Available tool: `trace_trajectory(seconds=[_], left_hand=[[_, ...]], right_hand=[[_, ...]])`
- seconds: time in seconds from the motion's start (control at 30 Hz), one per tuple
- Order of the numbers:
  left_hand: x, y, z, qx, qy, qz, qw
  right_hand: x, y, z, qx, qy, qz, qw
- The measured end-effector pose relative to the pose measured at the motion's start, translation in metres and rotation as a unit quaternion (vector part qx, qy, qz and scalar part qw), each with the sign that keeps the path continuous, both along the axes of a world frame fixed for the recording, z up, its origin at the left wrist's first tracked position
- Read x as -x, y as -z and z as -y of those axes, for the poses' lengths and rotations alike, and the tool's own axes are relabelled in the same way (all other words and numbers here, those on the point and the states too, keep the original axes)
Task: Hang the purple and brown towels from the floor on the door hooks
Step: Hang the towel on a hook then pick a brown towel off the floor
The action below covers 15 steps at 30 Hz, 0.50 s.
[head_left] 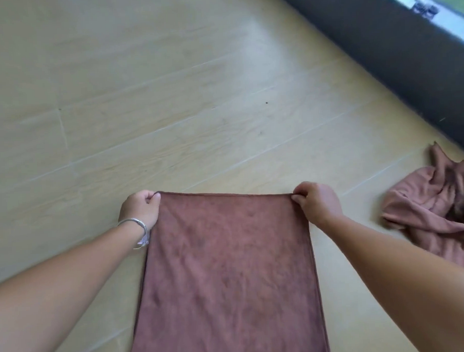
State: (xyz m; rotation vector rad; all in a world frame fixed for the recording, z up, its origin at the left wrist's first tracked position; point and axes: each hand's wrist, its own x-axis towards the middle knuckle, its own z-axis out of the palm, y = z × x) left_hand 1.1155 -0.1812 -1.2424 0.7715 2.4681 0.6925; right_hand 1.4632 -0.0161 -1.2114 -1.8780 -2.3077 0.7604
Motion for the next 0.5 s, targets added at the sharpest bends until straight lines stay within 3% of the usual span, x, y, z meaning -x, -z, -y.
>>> trace_trajectory(seconds=[0.13,0.23,0.33,0.4,0.5], left_hand=[[-0.009,0.005,-0.005,-0.007,-0.026,-0.068,0.997],[-0.022,-0.011,0.010,-0.014,0.022,-0.106,0.994],[-0.045,-0.024,0.043,-0.065,0.234,-0.256,0.936],[-0.062,-0.018,0.068,-0.021,0.384,-0.272,0.882],[-0.072,0.008,0.085,0.098,0.441,-0.257,0.854]], right_hand=[[0.006,0.014,0.017,-0.131,-0.011,0.006,0.991],[0.004,0.011,0.056,-0.188,-0.179,-0.010,0.966],[-0.005,0.020,0.096,-0.141,-0.297,0.044,0.943],[-0.011,0.030,0.109,-0.108,-0.313,0.096,0.939],[-0.013,0.039,0.107,-0.102,-0.318,0.125,0.934]])
